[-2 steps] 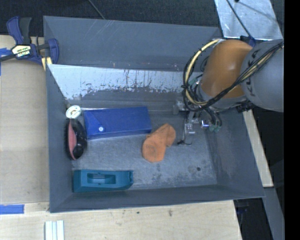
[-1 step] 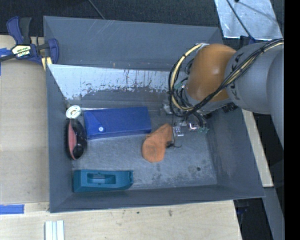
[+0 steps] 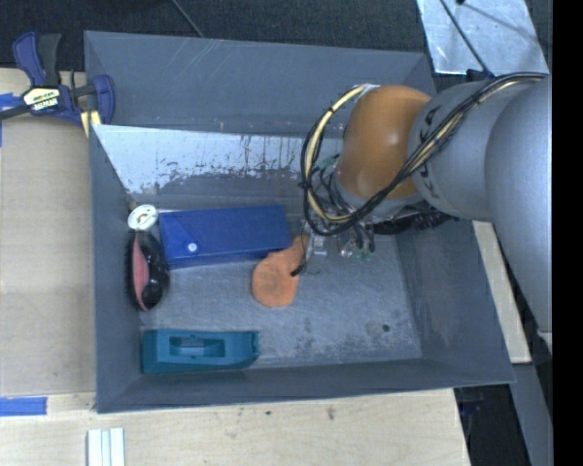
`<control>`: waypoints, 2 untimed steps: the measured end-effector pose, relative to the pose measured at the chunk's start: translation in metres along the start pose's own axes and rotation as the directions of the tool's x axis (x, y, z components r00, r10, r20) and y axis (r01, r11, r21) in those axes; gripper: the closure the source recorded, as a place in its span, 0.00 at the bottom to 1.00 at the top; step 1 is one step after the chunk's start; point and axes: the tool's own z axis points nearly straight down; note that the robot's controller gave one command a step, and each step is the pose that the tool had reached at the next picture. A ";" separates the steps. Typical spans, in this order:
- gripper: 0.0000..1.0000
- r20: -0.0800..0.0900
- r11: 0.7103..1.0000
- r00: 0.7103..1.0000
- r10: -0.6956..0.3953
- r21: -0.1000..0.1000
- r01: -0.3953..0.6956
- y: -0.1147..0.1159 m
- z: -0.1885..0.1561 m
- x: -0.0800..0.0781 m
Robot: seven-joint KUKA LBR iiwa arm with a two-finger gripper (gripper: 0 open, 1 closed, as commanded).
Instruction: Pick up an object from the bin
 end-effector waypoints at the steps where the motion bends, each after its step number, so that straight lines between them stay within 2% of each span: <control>1: 1.00 0.000 1.000 1.000 -0.001 0.000 0.001 0.000 0.000 0.000; 2: 1.00 0.010 0.998 0.998 -0.056 0.000 0.056 -0.028 -0.167 -0.014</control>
Offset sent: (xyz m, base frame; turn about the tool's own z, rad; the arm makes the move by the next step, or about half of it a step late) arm 0.0089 -0.0279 0.1645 -0.0566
